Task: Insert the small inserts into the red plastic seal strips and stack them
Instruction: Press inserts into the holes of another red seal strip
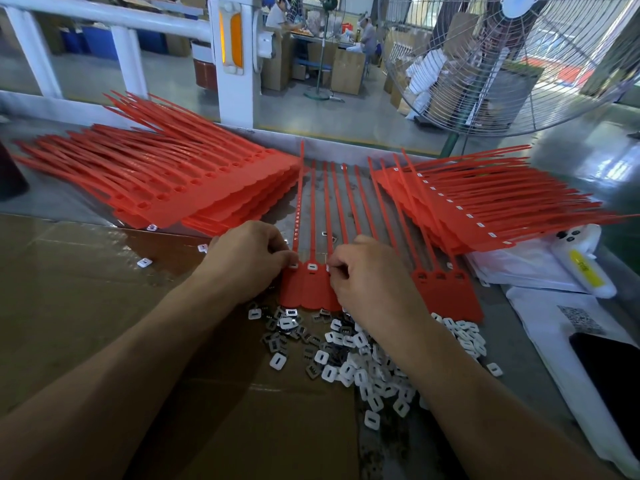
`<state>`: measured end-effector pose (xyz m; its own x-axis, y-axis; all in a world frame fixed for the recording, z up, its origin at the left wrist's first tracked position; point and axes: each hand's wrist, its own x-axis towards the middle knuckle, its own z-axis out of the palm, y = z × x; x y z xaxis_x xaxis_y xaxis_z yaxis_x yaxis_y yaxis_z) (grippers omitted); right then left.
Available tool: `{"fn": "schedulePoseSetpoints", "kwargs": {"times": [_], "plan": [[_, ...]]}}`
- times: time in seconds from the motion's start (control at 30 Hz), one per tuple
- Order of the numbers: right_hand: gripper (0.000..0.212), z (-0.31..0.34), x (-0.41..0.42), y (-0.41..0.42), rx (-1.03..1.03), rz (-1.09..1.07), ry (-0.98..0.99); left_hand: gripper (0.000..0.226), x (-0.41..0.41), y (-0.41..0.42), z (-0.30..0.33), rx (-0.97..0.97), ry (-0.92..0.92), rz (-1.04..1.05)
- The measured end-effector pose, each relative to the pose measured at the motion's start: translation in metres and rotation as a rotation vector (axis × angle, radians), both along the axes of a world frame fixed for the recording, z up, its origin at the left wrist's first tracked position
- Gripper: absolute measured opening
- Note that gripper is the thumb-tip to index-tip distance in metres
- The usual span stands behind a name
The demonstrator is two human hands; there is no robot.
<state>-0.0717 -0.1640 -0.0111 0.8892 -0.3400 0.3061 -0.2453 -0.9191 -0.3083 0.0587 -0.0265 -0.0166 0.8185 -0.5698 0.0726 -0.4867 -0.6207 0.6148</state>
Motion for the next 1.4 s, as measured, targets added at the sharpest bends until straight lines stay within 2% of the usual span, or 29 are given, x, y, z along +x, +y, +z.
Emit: {"fn": "schedulePoseSetpoints", "kwargs": {"times": [0.17, 0.4, 0.47, 0.57, 0.67, 0.77, 0.87, 1.1, 1.4], "plan": [[0.023, 0.011, -0.006, 0.010, -0.241, 0.013, 0.154, 0.019, 0.001, 0.000, -0.001, 0.014, 0.005, -0.001], [0.025, 0.016, -0.007, 0.020, -0.360, 0.060, 0.250, 0.019, 0.001, 0.000, -0.001, 0.013, 0.020, -0.001], [0.028, 0.016, -0.008, 0.012, -0.328, 0.077, 0.252, 0.018, 0.001, 0.000, -0.001, 0.009, 0.021, -0.003], [0.036, 0.016, -0.012, -0.006, -0.127, 0.079, 0.231, 0.018, 0.001, 0.000, -0.001, 0.006, 0.017, -0.003], [0.036, 0.011, -0.017, -0.018, 0.041, 0.040, 0.073, 0.018, 0.001, 0.001, -0.001, 0.007, 0.017, -0.002], [0.028, 0.010, -0.022, -0.027, 0.126, 0.019, -0.027, 0.019, 0.001, 0.000, -0.002, 0.006, 0.021, -0.007], [0.018, 0.013, -0.026, -0.032, 0.198, 0.061, 0.002, 0.019, 0.002, 0.000, -0.002, 0.007, 0.017, -0.005], [0.003, 0.019, -0.037, -0.036, 0.273, 0.219, 0.163, 0.020, 0.004, 0.000, -0.004, -0.002, 0.013, -0.007], [0.007, 0.014, -0.036, -0.030, 0.183, 0.234, 0.226, 0.020, 0.005, 0.000, -0.005, -0.001, 0.007, -0.013]]}}
